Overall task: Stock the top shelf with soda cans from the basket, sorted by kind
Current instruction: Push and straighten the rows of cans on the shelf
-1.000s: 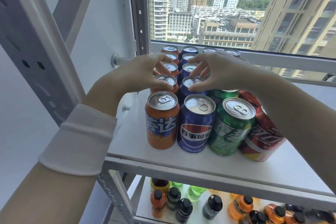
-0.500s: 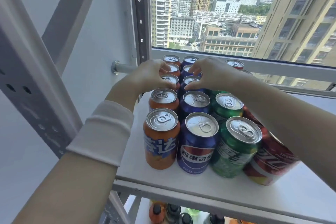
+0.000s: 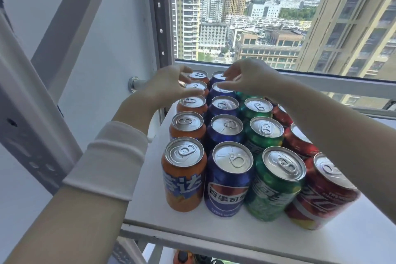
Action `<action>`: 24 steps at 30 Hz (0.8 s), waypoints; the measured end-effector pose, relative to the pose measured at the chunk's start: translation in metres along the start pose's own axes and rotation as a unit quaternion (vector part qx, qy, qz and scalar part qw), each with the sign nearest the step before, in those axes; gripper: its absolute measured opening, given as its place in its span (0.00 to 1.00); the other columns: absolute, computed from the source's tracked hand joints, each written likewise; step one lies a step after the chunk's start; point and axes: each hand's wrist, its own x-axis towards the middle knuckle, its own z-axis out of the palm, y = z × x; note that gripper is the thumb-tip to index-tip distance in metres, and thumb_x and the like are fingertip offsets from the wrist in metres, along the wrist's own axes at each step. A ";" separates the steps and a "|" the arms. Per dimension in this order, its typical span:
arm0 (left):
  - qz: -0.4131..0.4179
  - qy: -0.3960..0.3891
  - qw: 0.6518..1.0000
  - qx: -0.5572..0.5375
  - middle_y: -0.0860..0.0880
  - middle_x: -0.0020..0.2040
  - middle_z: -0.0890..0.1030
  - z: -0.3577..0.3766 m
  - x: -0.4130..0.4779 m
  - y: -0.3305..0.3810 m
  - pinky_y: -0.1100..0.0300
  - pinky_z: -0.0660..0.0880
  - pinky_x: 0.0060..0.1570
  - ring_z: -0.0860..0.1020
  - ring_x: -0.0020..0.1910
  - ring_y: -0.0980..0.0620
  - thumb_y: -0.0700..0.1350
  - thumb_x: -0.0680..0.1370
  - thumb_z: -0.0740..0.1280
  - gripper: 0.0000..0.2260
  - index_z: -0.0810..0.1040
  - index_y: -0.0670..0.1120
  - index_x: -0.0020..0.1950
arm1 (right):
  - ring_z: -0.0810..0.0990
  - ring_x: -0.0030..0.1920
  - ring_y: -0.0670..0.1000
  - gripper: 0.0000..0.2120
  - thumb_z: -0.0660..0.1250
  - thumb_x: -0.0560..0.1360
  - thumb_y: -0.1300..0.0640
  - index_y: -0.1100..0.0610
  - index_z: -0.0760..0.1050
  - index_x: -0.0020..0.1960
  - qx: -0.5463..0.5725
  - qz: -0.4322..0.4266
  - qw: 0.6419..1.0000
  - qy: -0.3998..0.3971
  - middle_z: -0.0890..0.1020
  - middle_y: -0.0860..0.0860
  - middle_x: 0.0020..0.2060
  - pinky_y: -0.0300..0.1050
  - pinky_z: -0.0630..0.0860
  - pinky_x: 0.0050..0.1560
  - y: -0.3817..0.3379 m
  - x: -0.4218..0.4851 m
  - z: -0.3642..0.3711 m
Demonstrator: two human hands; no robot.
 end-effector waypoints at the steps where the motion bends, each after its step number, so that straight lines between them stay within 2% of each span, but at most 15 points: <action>1: -0.003 0.020 1.000 -0.008 0.48 0.61 0.77 -0.001 0.005 0.000 0.59 0.71 0.52 0.75 0.53 0.53 0.53 0.71 0.71 0.28 0.68 0.46 0.67 | 0.76 0.52 0.49 0.23 0.68 0.73 0.48 0.62 0.74 0.62 -0.011 0.004 1.000 0.008 0.79 0.54 0.57 0.38 0.69 0.51 0.001 0.006 -0.001; 4: -0.047 -0.013 0.999 -0.008 0.46 0.65 0.74 0.005 0.023 -0.002 0.60 0.68 0.50 0.73 0.59 0.50 0.51 0.72 0.71 0.26 0.68 0.46 0.67 | 0.76 0.59 0.54 0.26 0.67 0.73 0.46 0.63 0.73 0.64 -0.064 0.017 0.998 -0.014 0.77 0.56 0.61 0.42 0.70 0.59 0.004 0.021 0.005; 8: -0.076 -0.058 0.995 0.016 0.47 0.66 0.73 0.017 0.038 -0.005 0.61 0.64 0.50 0.72 0.61 0.50 0.54 0.71 0.71 0.27 0.70 0.47 0.67 | 0.77 0.57 0.58 0.29 0.69 0.71 0.44 0.67 0.75 0.59 -0.096 0.029 0.994 -0.033 0.80 0.59 0.57 0.51 0.73 0.60 0.009 0.035 0.016; 12: -0.073 -0.056 0.996 0.018 0.46 0.64 0.74 0.017 0.045 -0.009 0.60 0.67 0.48 0.72 0.54 0.52 0.54 0.70 0.72 0.29 0.69 0.47 0.68 | 0.76 0.58 0.55 0.28 0.72 0.69 0.46 0.64 0.74 0.61 -0.091 0.014 0.996 -0.018 0.79 0.56 0.58 0.48 0.71 0.61 0.015 0.041 0.019; 15: -0.062 -0.061 0.995 0.037 0.46 0.65 0.74 0.017 0.048 -0.011 0.60 0.67 0.50 0.73 0.59 0.49 0.54 0.71 0.71 0.32 0.66 0.46 0.70 | 0.74 0.61 0.54 0.31 0.73 0.69 0.48 0.62 0.70 0.66 -0.070 0.002 0.997 -0.016 0.77 0.54 0.61 0.45 0.70 0.61 0.018 0.043 0.018; 19: -0.062 -0.075 0.993 0.066 0.46 0.65 0.73 0.015 0.052 -0.012 0.60 0.68 0.51 0.73 0.61 0.49 0.56 0.70 0.71 0.32 0.66 0.44 0.70 | 0.75 0.59 0.53 0.31 0.72 0.69 0.48 0.60 0.69 0.66 -0.065 -0.025 0.997 -0.019 0.79 0.53 0.58 0.44 0.70 0.59 0.022 0.044 0.019; 22: -0.071 -0.089 0.992 0.058 0.46 0.64 0.74 0.012 0.058 -0.013 0.58 0.70 0.51 0.74 0.57 0.49 0.57 0.70 0.70 0.33 0.66 0.44 0.69 | 0.76 0.55 0.50 0.29 0.71 0.70 0.46 0.60 0.69 0.66 -0.044 -0.028 0.998 -0.021 0.80 0.53 0.58 0.40 0.68 0.56 0.025 0.048 0.012; 24: -0.073 -0.061 0.995 0.031 0.47 0.63 0.75 0.009 0.068 -0.011 0.58 0.70 0.49 0.74 0.53 0.50 0.58 0.71 0.69 0.31 0.65 0.45 0.69 | 0.76 0.53 0.49 0.27 0.69 0.72 0.47 0.60 0.70 0.65 -0.022 -0.021 0.999 0.011 0.79 0.54 0.58 0.38 0.67 0.55 0.028 0.057 0.005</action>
